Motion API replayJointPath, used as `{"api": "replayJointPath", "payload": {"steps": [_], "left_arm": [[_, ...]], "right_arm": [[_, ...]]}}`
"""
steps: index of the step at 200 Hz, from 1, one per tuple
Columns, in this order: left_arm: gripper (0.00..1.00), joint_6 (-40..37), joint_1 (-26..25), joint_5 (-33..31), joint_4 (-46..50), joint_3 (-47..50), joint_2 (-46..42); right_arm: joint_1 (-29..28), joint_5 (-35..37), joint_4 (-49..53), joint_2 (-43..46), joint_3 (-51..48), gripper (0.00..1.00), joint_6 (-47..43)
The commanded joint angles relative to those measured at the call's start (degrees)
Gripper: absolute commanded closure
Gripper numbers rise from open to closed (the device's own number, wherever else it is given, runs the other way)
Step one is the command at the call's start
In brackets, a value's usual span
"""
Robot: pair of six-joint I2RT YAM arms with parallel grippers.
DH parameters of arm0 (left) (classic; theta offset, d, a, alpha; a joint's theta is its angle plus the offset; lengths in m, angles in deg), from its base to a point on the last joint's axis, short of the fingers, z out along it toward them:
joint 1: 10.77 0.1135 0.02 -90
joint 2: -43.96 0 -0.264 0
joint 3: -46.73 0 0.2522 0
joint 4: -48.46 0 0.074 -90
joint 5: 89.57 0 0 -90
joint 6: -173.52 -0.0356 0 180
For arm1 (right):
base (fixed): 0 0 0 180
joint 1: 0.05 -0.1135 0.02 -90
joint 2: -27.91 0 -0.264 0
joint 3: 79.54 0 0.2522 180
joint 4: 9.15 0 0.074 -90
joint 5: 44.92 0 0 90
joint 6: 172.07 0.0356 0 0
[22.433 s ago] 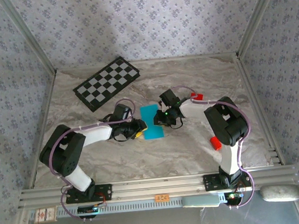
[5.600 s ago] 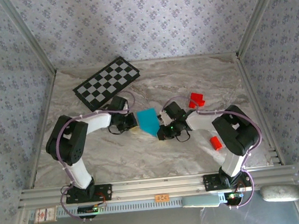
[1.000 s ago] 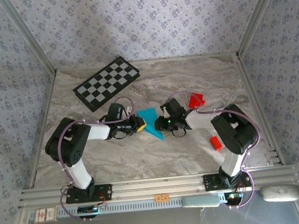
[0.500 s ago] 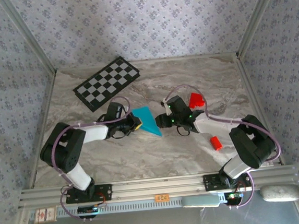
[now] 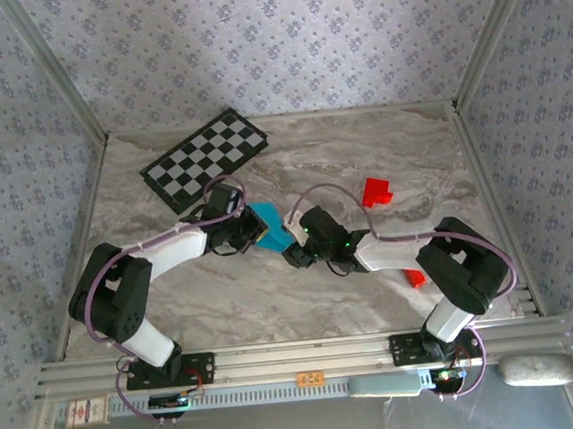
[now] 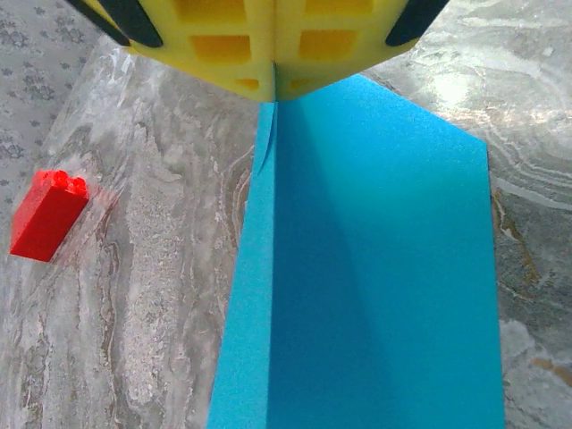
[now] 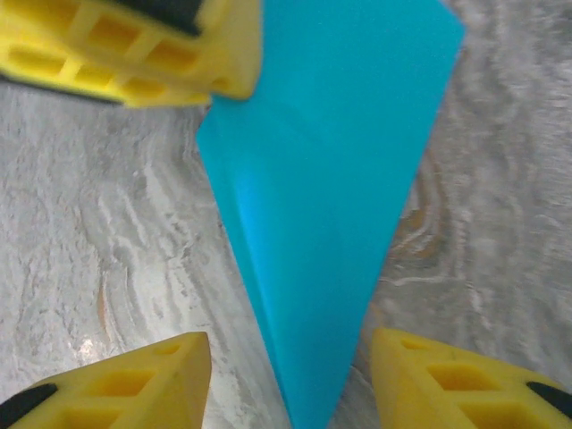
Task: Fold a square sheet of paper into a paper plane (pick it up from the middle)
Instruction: Fourth fold the wing at the center of the table.
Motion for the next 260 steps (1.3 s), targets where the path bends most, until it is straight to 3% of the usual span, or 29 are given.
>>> {"api": "replayJointPath", "payload": {"steps": [1, 60, 93, 184, 226, 260], "left_arm": [[0.94, 1.5, -0.5, -0.6, 3.9, -1.9, 0.7], [0.94, 2.2, -0.5, -0.4, 4.6, -2.1, 0.9], [0.93, 2.3, -0.6, -0.4, 4.9, -2.2, 1.0], [0.89, 2.2, -0.6, -0.4, 5.3, -2.2, 1.1], [0.81, 1.3, 0.5, -0.9, 5.7, -2.2, -0.1], [0.7, 0.3, 2.4, -2.8, 4.9, -0.4, -4.2]], "right_arm": [[-0.7, 0.6, -2.3, -2.4, 1.7, 0.53, -2.2], [-1.3, 4.4, -1.6, -6.3, 4.2, 0.66, 0.1], [-1.7, 5.6, -1.6, -6.5, 4.4, 0.69, 0.4], [-1.6, 3.8, -1.2, -7.0, 3.8, 0.79, 0.7], [-0.5, 0.5, -1.4, -6.9, 3.6, 0.84, 2.1], [1.7, -5.1, -2.1, -6.8, 3.5, 0.86, 5.7]]}}
